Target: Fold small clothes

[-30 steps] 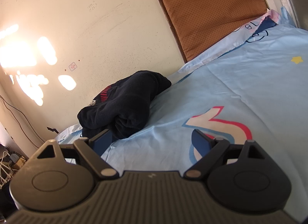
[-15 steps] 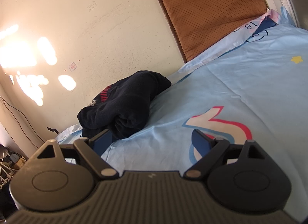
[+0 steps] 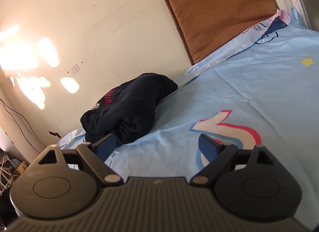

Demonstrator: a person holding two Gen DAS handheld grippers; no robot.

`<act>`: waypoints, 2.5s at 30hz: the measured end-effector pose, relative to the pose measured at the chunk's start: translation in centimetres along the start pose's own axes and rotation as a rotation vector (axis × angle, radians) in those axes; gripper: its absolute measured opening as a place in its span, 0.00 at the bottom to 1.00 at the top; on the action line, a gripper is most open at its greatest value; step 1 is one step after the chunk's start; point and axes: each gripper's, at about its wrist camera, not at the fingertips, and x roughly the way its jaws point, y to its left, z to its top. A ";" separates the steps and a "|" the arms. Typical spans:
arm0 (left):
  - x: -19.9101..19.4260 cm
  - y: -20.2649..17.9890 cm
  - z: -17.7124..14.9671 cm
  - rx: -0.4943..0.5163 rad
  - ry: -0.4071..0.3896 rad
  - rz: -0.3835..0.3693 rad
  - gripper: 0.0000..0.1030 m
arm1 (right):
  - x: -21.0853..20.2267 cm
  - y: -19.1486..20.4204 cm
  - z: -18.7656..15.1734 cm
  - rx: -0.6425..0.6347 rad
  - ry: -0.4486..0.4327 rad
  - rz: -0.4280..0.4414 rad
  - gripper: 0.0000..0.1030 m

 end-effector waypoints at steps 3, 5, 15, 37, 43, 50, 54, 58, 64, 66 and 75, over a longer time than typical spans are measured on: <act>0.1 -0.2 -0.1 0.002 0.003 -0.001 1.00 | 0.0 0.0 0.0 -0.005 0.001 0.000 0.89; 0.1 -0.3 -0.2 0.003 0.006 -0.001 1.00 | 0.0 0.1 -0.1 -0.010 0.002 0.000 0.89; 0.1 -0.7 -0.1 0.028 0.013 0.014 1.00 | 0.1 1.0 -0.4 -0.058 0.011 -0.017 0.89; -4.2 -2.6 0.0 0.221 0.139 0.129 1.00 | -2.7 2.9 -3.3 -0.101 0.088 -0.045 0.89; -5.5 -3.4 0.7 0.271 0.059 0.162 1.00 | -2.7 2.4 -3.3 -0.070 0.084 -0.031 0.89; -6.1 -4.7 0.9 0.317 0.002 0.202 1.00 | -2.9 2.1 -3.3 -0.043 0.077 -0.013 0.89; -5.9 -5.2 0.6 0.330 0.012 0.201 1.00 | -3.0 1.9 -3.3 -0.030 0.075 -0.002 0.89; -5.6 -5.4 0.4 0.327 0.035 0.197 1.00 | -3.1 1.8 -3.2 -0.020 0.073 0.007 0.89; -5.2 -5.7 0.3 0.332 0.059 0.202 1.00 | -3.1 1.6 -3.2 -0.005 0.072 0.021 0.89; -5.0 -5.7 0.3 0.333 0.073 0.190 1.00 | -3.1 1.5 -3.2 -0.001 0.072 0.025 0.89; -3.9 -5.5 -0.1 0.302 0.167 0.148 1.00 | -3.2 1.3 -3.1 0.010 0.072 0.033 0.89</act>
